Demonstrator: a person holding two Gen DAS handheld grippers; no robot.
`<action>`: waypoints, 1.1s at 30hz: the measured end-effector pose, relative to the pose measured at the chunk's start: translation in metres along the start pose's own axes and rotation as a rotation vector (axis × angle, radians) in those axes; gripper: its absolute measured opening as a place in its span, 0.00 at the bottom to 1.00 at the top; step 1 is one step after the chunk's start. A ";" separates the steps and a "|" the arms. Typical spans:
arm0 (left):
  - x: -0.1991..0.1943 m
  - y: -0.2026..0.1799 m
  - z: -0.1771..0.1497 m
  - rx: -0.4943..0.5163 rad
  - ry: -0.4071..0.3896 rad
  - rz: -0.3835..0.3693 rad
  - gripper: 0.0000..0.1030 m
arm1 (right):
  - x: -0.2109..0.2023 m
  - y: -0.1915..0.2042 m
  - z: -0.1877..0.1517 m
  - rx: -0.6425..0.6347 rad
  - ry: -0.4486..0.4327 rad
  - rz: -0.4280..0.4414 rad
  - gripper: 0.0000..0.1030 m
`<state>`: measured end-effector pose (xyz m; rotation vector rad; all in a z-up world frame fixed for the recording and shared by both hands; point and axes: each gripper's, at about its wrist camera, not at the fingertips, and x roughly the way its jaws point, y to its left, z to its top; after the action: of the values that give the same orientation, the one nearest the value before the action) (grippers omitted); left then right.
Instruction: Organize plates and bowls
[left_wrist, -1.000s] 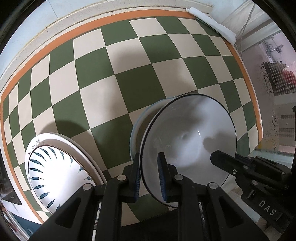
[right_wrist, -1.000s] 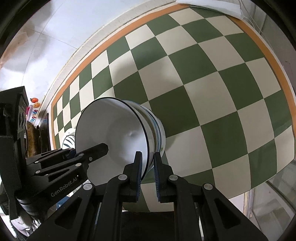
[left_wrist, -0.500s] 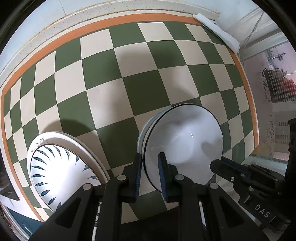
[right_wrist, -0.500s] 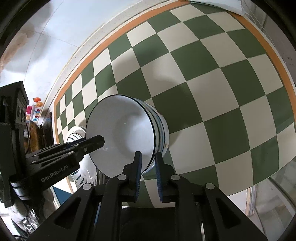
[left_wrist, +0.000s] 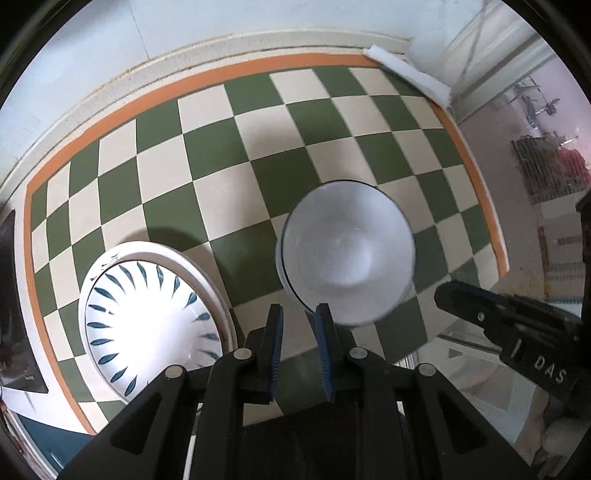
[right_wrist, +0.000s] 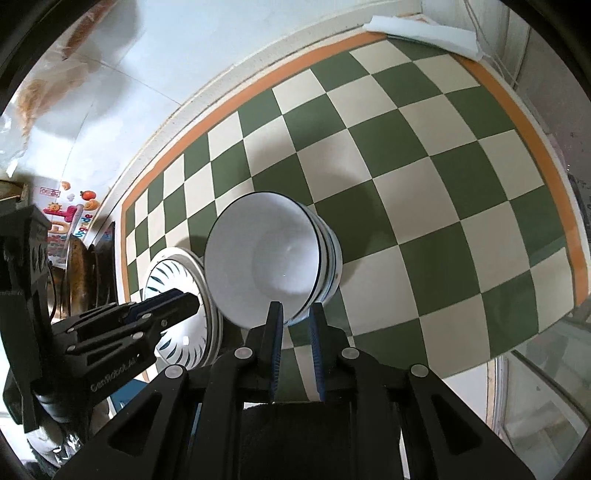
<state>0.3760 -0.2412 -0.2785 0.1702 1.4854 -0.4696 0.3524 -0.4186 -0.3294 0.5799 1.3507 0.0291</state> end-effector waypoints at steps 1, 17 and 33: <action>-0.006 -0.003 -0.003 0.008 -0.011 0.003 0.16 | -0.007 0.002 -0.003 -0.006 -0.010 -0.001 0.17; -0.078 -0.008 -0.026 0.016 -0.161 -0.019 0.82 | -0.087 0.039 -0.035 -0.107 -0.123 -0.044 0.74; -0.038 0.014 0.017 -0.068 -0.122 -0.080 0.87 | -0.045 -0.006 -0.003 0.043 -0.106 0.148 0.92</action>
<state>0.3963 -0.2276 -0.2417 0.0279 1.3902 -0.4842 0.3372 -0.4378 -0.2911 0.7082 1.2057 0.0886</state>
